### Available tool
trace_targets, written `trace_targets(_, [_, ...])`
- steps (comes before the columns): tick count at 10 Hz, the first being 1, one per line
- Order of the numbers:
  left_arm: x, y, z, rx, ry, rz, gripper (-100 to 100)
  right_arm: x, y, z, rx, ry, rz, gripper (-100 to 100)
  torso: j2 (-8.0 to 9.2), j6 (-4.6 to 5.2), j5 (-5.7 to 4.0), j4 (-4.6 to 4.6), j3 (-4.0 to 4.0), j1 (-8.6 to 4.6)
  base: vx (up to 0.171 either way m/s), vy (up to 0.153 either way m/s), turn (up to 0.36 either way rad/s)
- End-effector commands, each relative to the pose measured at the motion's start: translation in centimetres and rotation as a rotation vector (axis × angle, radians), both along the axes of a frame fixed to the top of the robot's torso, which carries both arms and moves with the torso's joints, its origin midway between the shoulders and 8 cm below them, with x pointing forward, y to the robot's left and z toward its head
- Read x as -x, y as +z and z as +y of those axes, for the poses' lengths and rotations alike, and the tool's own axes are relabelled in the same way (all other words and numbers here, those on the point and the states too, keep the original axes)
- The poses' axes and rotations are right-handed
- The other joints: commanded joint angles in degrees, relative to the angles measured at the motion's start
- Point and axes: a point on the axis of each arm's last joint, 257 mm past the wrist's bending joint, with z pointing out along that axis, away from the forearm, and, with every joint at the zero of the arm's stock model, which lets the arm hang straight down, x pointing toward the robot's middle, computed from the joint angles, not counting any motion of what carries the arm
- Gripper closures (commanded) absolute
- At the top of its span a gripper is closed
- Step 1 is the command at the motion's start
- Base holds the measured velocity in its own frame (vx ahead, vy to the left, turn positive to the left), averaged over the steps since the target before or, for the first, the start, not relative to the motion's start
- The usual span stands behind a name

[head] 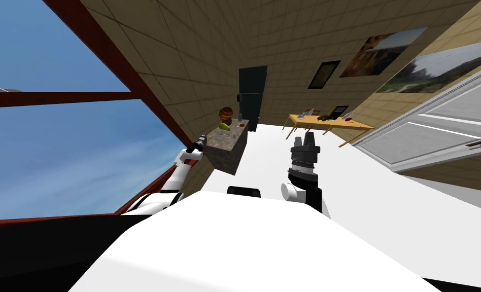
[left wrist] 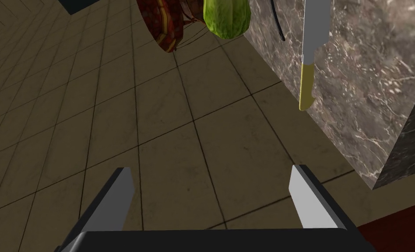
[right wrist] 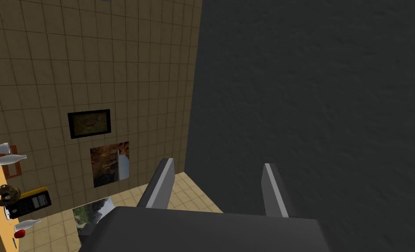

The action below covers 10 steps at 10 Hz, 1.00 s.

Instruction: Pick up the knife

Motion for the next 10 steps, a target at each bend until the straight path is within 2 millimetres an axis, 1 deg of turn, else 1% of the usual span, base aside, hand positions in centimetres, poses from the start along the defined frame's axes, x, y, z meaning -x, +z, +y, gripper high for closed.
trace_targets(1, [-0.9, 0.4, 2.0, -0.011, 0.033, 0.036, -100, 0.0, 0.0, 0.0, 0.0, 0.0, 0.0, 0, 0.0, 0.0, 0.0, 0.0, 0.0, 0.0, -0.023, -0.013, -0.207])
trace_targets(2, [-0.8, -0.9, 2.8, -0.002, 0.052, 0.073, -100, 0.0, 0.0, 0.0, 0.0, 0.0, 0.0, 0, -0.02, 0.04, -0.02, 0.0, -0.01, -0.01, -0.02, -0.004, -0.146])
trace_targets(3, [-0.8, -1.3, 3.0, -0.001, 0.058, 0.082, -100, 0.0, 0.0, 0.0, 0.0, 0.0, 0.0, 0, -0.04, 0.0, 0.0, -0.01, -0.02, 0.01, -0.009, 0.001, 0.006])
trace_targets(4, [-1.4, -0.7, 4.5, -0.006, 0.085, 0.107, -100, 0.0, 0.0, 0.0, 0.0, 0.0, 0.0, 0, -0.06, -0.02, 0.01, -0.01, -0.04, 0.04, -0.01, -0.005, -0.219])
trace_targets(5, [-1.1, -2.0, 5.3, 0.001, 0.102, 0.139, -100, 0.0, 0.0, 0.0, 0.0, 0.0, 0.0, 0, -0.08, 0.05, -0.01, -0.01, -0.05, 0.01, -0.01, 0.002, -0.147])
trace_targets(6, [-1.7, -1.5, 6.9, -0.002, 0.13, 0.159, -100, 0.0, 0.0, 0.0, 0.0, 0.0, 0.0, 0, -0.08, -0.01, 0.01, -0.02, -0.05, 0.04, -0.009, 0.002, -0.161])
trace_targets(7, [-1.3, -2.7, 7.4, 0.005, 0.146, 0.194, -100, 0.0, 0.0, 0.0, 0.0, 0.0, 0.0, 0, -0.09, 0.02, 0.0, -0.01, -0.05, 0.04, -0.005, 0.004, -0.131])
trace_targets(8, [-1.8, -1.9, 8.8, 0.004, 0.171, 0.21, -100, 0.0, 0.0, 0.0, 0.0, 0.0, 0.0, 0, -0.09, -0.01, 0.01, -0.02, -0.05, 0.05, 0.002, 0.003, -0.269])
trace_targets(9, [-1.2, -3.4, 9.5, 0.014, 0.191, 0.251, -100, 0.0, 0.0, 0.0, 0.0, 0.0, 0.0, 0, -0.12, 0.04, 0.0, -0.02, -0.07, 0.05, 0.004, 0.012, -0.122])
trace_targets(10, [-1.1, -3.6, 9.6, 0.015, 0.193, 0.256, -100, 0.0, 0.0, 0.0, 0.0, 0.0, 0.0, 0, -0.13, -0.03, 0.02, -0.03, -0.07, 0.08, 0.003, 0.006, 0.021])
